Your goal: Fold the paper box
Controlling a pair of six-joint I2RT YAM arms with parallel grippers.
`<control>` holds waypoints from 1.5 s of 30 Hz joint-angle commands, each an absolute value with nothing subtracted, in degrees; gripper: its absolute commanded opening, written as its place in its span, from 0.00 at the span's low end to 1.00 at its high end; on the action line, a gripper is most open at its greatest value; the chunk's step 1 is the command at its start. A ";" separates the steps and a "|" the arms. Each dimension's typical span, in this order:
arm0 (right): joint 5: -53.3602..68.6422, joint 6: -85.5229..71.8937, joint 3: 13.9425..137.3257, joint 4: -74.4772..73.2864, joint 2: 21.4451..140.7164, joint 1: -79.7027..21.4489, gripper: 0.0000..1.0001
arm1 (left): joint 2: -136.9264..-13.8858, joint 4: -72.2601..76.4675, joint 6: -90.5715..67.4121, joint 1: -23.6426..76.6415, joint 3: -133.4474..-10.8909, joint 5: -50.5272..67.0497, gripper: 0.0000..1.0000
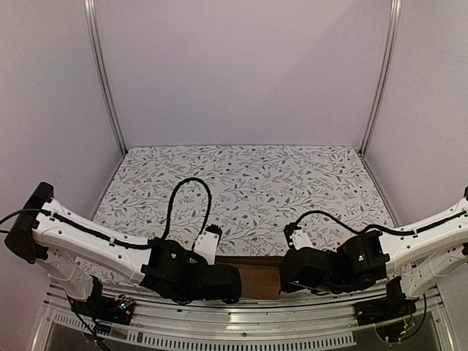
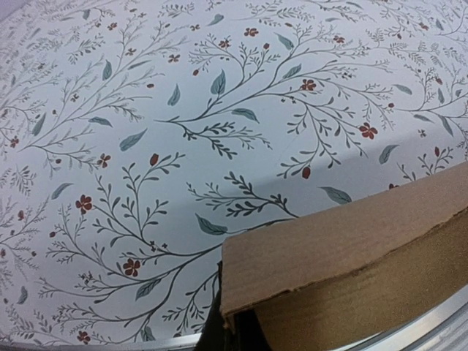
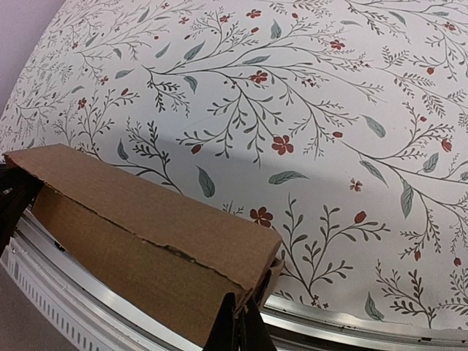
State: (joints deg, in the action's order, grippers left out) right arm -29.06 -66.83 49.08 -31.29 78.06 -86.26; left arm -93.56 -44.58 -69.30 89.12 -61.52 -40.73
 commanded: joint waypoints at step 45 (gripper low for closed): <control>-32.03 -74.90 47.47 -37.44 84.11 -94.60 0.00 | -93.56 -47.81 -71.43 91.58 -62.89 -34.89 0.20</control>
